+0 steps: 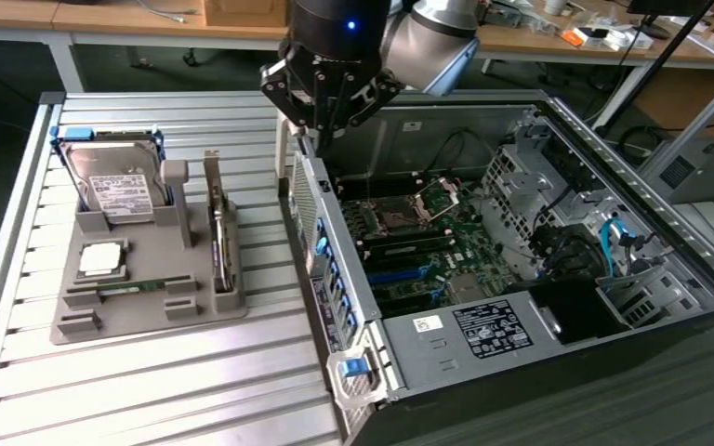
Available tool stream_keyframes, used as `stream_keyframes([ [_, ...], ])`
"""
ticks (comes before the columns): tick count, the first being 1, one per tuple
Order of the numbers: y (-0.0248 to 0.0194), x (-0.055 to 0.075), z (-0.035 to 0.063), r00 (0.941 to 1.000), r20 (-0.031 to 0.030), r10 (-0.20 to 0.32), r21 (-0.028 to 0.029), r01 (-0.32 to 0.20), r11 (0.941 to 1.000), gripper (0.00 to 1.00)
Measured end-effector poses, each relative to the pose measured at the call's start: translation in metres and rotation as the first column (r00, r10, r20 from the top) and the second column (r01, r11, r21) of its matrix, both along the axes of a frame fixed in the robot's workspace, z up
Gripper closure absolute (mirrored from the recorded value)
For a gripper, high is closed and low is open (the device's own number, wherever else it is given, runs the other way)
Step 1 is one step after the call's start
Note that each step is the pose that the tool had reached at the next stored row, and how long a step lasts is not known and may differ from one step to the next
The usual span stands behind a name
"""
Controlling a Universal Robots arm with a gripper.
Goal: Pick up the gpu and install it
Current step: 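Reach for the gpu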
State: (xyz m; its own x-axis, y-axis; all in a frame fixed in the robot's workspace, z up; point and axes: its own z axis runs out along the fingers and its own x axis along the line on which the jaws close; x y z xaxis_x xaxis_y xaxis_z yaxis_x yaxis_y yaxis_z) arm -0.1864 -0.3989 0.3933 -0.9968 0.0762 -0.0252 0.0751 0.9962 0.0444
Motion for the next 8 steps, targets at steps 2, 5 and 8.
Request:
stream_keyframes([
  [2, 0.0, -0.0016, 0.0, 1.0, 0.0, 0.0, 0.0, 0.0, 1.0, 0.89],
  [5, 0.0, -0.0035, 0.0, 1.0, 0.0, 0.0, 0.0, 0.0, 1.0, 0.89],
  [8, 0.0, -0.0057, 0.0, 1.0, 0.0, 0.0, 0.0, 0.0, 1.0, 0.89],
])
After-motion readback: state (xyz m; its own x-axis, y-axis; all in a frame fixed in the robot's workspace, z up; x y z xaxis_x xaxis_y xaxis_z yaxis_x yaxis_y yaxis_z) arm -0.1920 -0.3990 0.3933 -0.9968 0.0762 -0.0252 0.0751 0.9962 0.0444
